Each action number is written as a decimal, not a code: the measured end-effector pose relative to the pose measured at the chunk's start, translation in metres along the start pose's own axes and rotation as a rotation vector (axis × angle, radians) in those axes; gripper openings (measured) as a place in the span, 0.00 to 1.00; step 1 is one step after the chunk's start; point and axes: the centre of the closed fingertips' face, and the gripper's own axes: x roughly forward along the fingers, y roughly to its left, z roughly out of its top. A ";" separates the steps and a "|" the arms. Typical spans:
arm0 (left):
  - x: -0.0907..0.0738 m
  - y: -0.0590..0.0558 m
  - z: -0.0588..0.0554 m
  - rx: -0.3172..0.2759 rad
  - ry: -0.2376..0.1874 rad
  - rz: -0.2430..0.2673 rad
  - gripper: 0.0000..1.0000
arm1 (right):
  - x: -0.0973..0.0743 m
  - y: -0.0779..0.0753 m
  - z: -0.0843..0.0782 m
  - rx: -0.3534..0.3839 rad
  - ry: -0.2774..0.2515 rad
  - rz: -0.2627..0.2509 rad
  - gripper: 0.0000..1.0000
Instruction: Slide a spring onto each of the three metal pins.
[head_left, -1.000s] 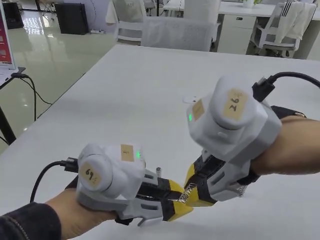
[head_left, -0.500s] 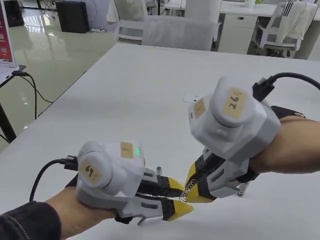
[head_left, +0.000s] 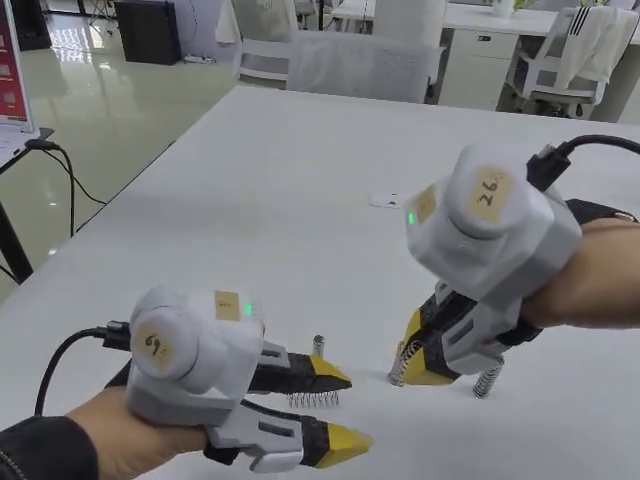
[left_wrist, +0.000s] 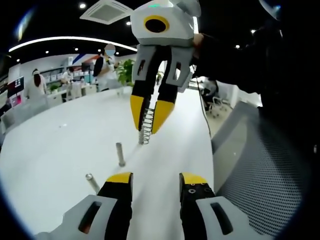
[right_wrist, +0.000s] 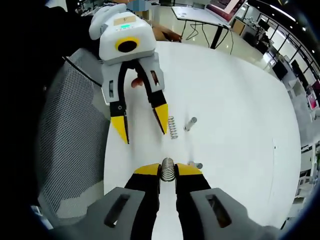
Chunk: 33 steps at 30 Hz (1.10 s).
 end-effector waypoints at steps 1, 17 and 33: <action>0.000 0.000 -0.001 -0.004 0.001 0.003 0.32 | 0.000 -0.003 -0.002 0.002 0.006 -0.007 0.08; -0.006 0.000 -0.008 -0.077 -0.020 0.031 0.43 | 0.011 -0.047 -0.014 0.041 0.059 -0.059 0.08; -0.004 -0.001 -0.011 -0.093 -0.012 0.029 0.49 | 0.025 -0.050 -0.020 0.063 0.093 -0.027 0.08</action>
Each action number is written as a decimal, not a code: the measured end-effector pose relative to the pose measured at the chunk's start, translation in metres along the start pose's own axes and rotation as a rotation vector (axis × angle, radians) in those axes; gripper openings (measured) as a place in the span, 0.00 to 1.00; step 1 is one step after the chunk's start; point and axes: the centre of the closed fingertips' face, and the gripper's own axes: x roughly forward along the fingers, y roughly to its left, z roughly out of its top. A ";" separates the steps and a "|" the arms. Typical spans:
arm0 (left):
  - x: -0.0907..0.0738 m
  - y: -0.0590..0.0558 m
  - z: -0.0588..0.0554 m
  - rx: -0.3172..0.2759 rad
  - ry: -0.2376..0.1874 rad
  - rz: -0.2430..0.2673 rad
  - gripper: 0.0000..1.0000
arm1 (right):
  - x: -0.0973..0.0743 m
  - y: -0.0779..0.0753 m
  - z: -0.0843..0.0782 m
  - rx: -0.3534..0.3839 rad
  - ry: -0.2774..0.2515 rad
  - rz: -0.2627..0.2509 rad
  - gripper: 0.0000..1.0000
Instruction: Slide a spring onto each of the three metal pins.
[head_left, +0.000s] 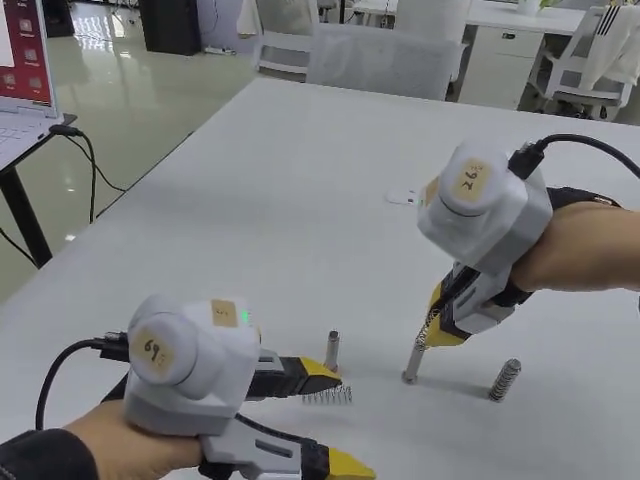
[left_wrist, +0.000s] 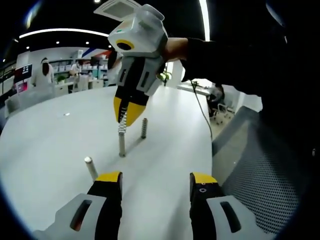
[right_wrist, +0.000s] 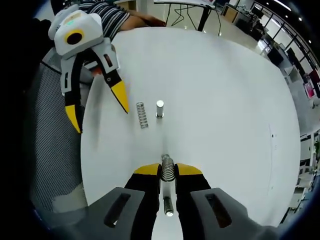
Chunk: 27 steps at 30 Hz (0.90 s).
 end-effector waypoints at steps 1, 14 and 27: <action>0.000 0.000 0.000 0.000 -0.001 0.001 0.49 | 0.002 -0.003 0.000 0.000 -0.001 0.000 0.08; 0.000 0.001 0.000 0.002 0.001 0.003 0.48 | 0.018 -0.003 -0.003 0.001 0.025 0.025 0.08; 0.000 0.000 -0.001 0.007 0.008 0.003 0.47 | 0.043 -0.002 -0.010 0.018 0.060 0.054 0.09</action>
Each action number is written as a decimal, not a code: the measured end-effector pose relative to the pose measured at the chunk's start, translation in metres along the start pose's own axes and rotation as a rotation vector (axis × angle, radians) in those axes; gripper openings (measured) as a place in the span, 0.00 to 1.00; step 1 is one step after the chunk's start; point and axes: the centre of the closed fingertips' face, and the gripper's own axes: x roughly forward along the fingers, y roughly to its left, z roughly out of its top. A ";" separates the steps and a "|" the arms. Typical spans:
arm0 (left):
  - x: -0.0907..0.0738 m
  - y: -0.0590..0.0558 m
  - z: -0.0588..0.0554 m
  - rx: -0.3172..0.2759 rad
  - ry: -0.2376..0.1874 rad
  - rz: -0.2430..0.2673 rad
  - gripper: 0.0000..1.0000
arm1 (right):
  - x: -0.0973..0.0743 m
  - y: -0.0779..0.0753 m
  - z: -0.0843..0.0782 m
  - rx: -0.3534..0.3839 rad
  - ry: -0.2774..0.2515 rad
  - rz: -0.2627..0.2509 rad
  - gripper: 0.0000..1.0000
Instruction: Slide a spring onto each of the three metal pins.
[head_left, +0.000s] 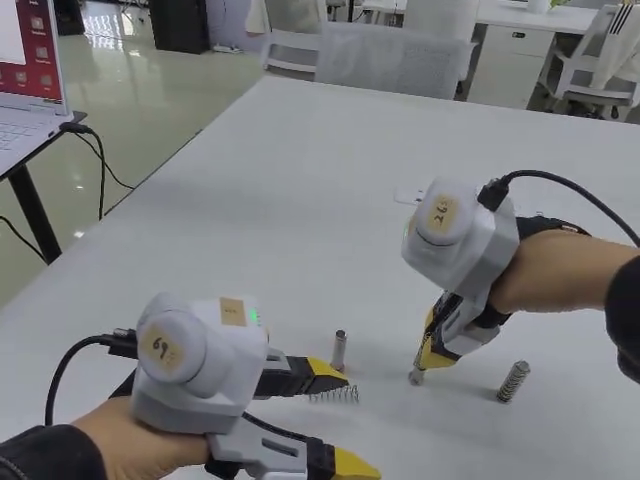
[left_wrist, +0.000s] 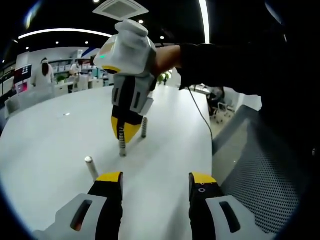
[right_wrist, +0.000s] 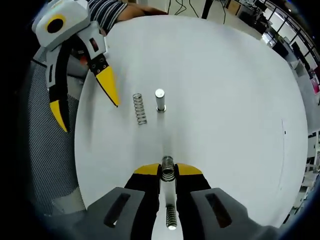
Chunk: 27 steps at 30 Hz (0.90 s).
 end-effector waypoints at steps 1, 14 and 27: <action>0.000 0.000 0.000 -0.001 0.000 0.000 0.47 | 0.001 0.000 0.000 -0.002 0.002 0.000 0.09; -0.002 0.000 -0.002 -0.003 0.007 0.006 0.47 | 0.016 0.002 -0.004 -0.010 0.020 0.003 0.09; -0.007 0.003 -0.004 -0.013 0.004 0.027 0.47 | 0.001 0.003 0.003 -0.050 0.004 -0.044 0.15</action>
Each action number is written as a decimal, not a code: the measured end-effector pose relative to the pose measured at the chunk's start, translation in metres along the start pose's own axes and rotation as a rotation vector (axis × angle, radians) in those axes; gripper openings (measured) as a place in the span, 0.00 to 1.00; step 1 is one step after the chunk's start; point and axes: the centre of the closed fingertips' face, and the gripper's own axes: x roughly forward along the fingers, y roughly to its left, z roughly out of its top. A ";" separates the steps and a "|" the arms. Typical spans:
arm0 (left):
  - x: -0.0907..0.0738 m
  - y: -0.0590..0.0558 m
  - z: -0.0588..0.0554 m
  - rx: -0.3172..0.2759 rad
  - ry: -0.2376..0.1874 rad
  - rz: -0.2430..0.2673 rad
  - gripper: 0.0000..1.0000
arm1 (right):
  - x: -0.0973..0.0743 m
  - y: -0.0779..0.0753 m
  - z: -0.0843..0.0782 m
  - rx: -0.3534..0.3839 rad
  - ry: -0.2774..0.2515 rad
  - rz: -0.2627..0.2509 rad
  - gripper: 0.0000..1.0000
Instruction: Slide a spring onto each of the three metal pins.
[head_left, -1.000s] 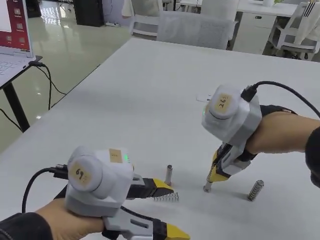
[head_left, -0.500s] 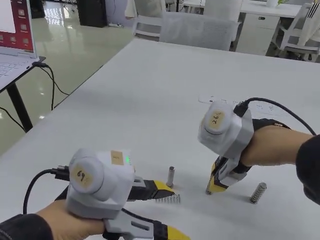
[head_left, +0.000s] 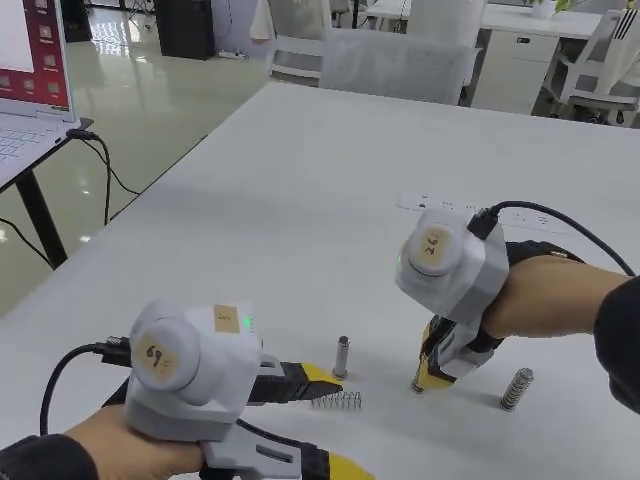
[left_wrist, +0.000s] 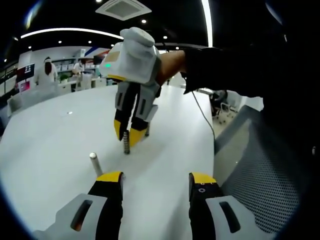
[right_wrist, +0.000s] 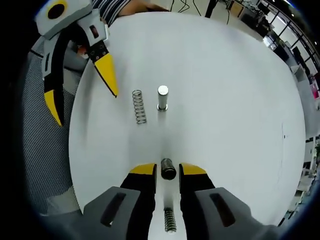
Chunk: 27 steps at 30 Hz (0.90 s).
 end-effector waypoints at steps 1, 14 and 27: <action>0.000 0.000 0.000 -0.002 0.000 0.001 0.47 | -0.003 0.001 0.003 -0.009 -0.005 -0.005 0.15; -0.005 0.003 -0.007 -0.010 0.012 0.019 0.47 | 0.009 0.035 0.052 -0.077 -0.127 0.082 0.15; -0.008 0.006 -0.013 -0.023 0.021 0.033 0.46 | 0.038 0.039 0.060 -0.103 -0.128 0.102 0.11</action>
